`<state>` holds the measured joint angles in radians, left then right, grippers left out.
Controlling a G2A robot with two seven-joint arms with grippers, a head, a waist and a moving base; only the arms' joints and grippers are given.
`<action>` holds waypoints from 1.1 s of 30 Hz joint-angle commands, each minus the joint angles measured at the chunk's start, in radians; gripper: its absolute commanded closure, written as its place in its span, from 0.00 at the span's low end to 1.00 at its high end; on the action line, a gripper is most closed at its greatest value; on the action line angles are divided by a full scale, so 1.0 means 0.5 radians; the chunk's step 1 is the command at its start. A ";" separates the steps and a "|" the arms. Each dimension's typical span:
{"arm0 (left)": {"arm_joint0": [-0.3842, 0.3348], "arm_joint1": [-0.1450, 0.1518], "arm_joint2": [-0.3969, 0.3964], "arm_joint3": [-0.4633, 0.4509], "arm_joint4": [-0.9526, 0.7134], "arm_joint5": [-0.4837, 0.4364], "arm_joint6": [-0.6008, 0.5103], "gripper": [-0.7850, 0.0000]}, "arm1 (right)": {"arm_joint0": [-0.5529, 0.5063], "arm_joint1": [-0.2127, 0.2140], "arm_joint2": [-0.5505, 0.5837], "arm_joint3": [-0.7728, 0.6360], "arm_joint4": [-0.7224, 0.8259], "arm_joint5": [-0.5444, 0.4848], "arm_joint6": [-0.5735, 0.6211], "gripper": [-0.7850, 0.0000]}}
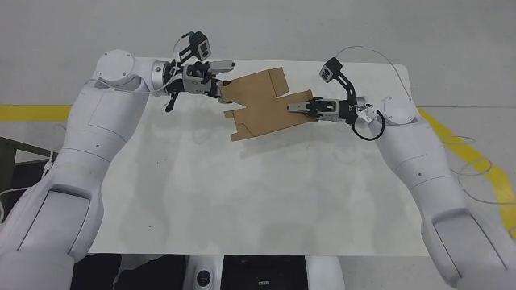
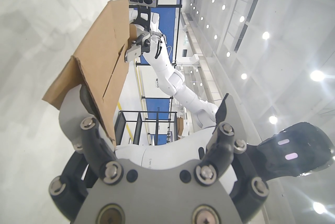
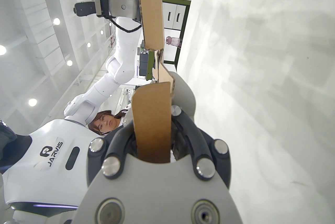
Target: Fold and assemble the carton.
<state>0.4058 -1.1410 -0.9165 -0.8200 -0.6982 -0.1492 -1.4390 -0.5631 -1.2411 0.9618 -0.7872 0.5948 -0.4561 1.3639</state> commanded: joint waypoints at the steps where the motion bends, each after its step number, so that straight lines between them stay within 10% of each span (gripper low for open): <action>1: 0.002 -0.003 -0.001 0.000 0.004 0.005 0.004 0.00 | -0.003 0.000 0.003 -0.008 0.005 0.000 0.000 1.00; 9: 0.017 -0.015 -0.001 0.000 0.023 0.011 0.027 0.00 | -0.008 -0.003 0.008 -0.026 0.015 -0.007 -0.007 1.00; 14: 0.014 -0.018 0.002 0.012 0.086 -0.023 0.044 0.52 | -0.007 -0.005 0.012 -0.024 0.014 -0.011 -0.011 1.00; 18: 0.015 -0.020 0.007 0.023 0.138 -0.041 0.054 0.64 | -0.007 -0.007 0.013 -0.023 0.011 -0.012 -0.012 1.00; 33: -0.005 -0.033 0.040 0.103 0.324 -0.037 0.105 0.66 | 0.006 -0.014 0.014 0.001 -0.036 -0.019 -0.019 1.00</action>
<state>0.4035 -1.1574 -0.8967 -0.7703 -0.5389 -0.1674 -1.3858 -0.5604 -1.2482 0.9686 -0.7885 0.5788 -0.4647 1.3554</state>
